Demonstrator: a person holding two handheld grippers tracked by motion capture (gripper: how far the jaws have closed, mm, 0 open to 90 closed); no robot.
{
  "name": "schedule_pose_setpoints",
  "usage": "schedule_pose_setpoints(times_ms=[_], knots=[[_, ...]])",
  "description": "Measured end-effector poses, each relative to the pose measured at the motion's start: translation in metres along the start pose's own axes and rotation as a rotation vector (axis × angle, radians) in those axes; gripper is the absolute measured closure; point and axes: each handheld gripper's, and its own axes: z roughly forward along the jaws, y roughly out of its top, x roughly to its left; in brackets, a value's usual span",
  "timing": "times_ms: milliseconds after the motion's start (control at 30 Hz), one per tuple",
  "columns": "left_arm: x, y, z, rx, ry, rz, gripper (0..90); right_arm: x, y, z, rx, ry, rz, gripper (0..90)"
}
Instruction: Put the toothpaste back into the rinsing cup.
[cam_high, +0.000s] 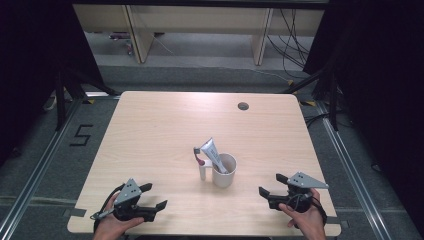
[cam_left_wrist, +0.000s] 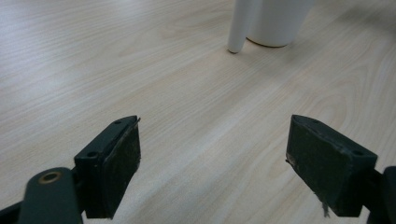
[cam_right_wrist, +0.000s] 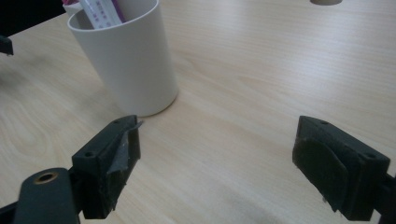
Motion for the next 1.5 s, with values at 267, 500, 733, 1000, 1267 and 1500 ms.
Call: schedule_pose_setpoints(times_ms=[267, 500, 733, 1000, 1267, 1500], knots=[[0.001, 0.000, 0.000, -0.007, -0.002, -0.002, 16.5, 0.007, -0.004, -0.003, 0.058, 0.013, -0.023, 16.1], [0.001, 0.000, 0.000, -0.012, -0.001, -0.010, 16.2, 0.014, -0.008, -0.005, 0.092, 0.024, -0.006, 16.1], [0.000, -0.001, 0.001, -0.010, -0.004, -0.011, 16.2, 0.018, -0.013, -0.008, 0.119, 0.012, -0.046, 16.1], [0.001, -0.001, 0.002, -0.004, -0.002, -0.007, 16.2, 0.021, -0.015, -0.008, 0.151, 0.008, -0.064, 16.1], [-0.001, -0.001, 0.003, 0.003, -0.010, -0.003, 16.2, 0.023, -0.017, -0.007, 0.171, 0.009, -0.090, 16.1], [-0.001, -0.001, 0.004, 0.009, -0.011, 0.004, 16.2, 0.024, -0.018, -0.007, 0.194, 0.001, -0.067, 16.1]])
